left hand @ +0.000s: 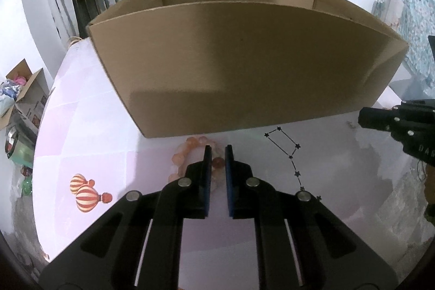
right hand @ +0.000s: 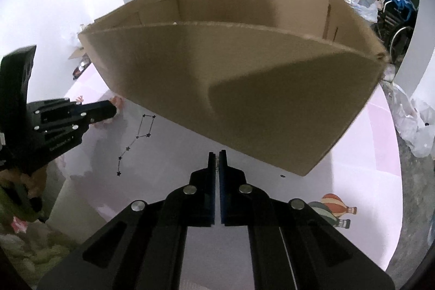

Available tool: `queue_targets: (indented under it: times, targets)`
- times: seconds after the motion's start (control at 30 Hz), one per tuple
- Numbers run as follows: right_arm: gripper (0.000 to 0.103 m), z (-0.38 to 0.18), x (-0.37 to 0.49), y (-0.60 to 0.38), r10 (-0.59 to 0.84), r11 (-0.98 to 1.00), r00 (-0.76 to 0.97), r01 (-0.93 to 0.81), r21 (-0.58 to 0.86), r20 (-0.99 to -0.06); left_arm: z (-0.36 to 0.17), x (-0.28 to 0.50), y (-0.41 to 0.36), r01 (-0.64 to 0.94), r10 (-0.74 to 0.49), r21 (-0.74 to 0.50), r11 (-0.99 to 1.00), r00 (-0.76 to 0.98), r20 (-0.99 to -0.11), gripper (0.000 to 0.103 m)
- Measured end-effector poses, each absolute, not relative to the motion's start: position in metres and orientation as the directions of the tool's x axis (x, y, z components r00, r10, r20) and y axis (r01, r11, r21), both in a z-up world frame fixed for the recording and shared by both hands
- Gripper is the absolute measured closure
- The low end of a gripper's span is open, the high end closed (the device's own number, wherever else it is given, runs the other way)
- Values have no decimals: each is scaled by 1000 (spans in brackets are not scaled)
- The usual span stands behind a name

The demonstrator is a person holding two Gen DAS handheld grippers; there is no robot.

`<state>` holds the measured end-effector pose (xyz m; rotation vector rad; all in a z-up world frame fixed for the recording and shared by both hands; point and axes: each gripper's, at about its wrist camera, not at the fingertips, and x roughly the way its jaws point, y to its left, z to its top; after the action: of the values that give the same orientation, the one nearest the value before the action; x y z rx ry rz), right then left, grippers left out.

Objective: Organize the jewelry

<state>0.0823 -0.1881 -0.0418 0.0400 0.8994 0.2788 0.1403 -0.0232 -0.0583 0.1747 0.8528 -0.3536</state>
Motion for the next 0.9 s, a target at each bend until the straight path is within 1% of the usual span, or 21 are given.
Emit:
queue_targets:
  times: [0.33,0.47,0.53,0.57,0.6,0.67,0.83,0.9]
  targets:
    - [100,-27,70,-196,269,962,626,-216,170,-732,-39,123,-12,343,-232,5,939,646,-727,95]
    - [100,-32,71,-194,273,960,602,-217,175,-750,-38,121,-13,337,-229,4,942,650,-725,95]
    - [93,-38,75,-190,273,960,580,-215,179,-767,-40,122,-15,336,-228,3,942,645,-730,95]
    - [85,-40,76,-189,260,963,579,-210,167,-772,-41,122,-15,337,-227,4,942,642,-733,95]
    - [80,-41,77,-188,254,965,581,-212,157,-774,-42,123,-17,340,-227,5,941,639,-735,95]
    - [79,-43,80,-185,246,966,576,-217,144,-780,-45,124,-20,344,-229,5,939,634,-738,95]
    - [79,-51,91,-176,227,966,560,-236,110,-797,-50,126,-21,352,-235,0,936,622,-747,95]
    - [81,-57,97,-172,203,968,550,-236,82,-810,-51,126,-24,355,-235,0,935,619,-749,95]
